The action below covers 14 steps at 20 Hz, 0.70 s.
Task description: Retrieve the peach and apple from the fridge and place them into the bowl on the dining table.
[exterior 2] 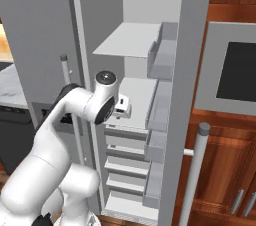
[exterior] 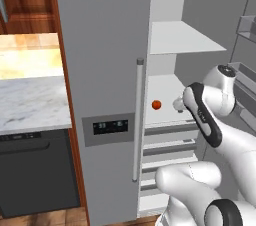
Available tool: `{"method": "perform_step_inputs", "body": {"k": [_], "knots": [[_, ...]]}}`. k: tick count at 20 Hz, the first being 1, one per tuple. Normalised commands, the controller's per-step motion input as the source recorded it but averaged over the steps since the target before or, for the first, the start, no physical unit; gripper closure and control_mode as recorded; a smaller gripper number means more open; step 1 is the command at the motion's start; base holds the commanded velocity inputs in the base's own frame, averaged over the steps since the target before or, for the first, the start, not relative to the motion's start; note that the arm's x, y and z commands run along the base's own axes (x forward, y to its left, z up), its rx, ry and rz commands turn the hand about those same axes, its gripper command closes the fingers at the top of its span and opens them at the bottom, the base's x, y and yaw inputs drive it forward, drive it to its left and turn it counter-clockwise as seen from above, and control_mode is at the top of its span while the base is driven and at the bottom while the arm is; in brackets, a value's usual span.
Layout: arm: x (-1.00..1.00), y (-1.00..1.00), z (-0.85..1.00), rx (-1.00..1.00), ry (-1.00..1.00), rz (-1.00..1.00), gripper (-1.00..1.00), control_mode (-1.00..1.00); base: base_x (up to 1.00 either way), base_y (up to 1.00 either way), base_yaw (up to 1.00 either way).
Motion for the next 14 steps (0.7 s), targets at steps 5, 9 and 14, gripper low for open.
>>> {"method": "perform_step_inputs", "body": {"k": [5,9,14], "knots": [[0.32,-0.17,-0.24,0.00,0.02,0.01,-1.00,-1.00,0.00,0.00,0.00],[0.26,0.00,-0.45,0.00,0.00,0.14,-1.00,-1.00,0.00,0.00,0.00],[0.17,0.00,-0.43,0.00,-0.02,0.18,-1.00,-1.00,0.00,0.00,0.00]]}}
